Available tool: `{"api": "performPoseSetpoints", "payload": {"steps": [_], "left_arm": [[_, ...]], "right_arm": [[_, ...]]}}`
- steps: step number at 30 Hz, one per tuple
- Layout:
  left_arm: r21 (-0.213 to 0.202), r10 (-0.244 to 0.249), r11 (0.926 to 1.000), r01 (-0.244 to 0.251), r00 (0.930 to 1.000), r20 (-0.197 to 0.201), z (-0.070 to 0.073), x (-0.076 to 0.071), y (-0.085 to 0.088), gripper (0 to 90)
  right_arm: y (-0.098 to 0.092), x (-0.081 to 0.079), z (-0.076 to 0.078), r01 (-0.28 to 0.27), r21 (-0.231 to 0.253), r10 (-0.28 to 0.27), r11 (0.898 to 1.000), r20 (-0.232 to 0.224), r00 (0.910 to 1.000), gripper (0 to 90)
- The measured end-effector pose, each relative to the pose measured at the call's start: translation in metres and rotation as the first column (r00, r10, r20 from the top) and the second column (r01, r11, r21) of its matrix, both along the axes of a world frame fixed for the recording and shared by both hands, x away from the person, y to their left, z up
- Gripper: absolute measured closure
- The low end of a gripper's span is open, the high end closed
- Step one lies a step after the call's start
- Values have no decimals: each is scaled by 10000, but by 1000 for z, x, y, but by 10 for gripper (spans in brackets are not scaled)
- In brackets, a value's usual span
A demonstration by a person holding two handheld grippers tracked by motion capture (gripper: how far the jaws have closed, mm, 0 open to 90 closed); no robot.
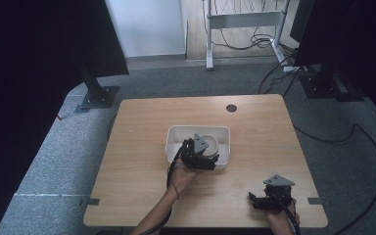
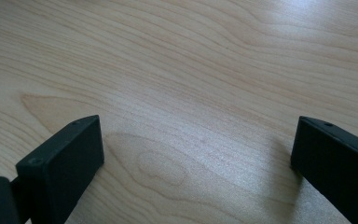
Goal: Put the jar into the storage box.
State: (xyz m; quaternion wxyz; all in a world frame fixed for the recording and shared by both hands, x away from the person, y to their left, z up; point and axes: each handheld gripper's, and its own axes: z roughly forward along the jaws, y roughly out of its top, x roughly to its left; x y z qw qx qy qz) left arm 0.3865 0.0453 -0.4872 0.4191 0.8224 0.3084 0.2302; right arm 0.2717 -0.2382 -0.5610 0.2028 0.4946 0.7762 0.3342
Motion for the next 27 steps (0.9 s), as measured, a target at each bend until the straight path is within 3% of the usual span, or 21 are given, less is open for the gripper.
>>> {"api": "performPoseSetpoints", "payload": {"steps": [27], "left_arm": [[37,773,9970,-772,9965,-316,-29,18,-10,105]], "right_arm": [[0,0,0,-6,-1,6,10000,-4,10000,19]]}}
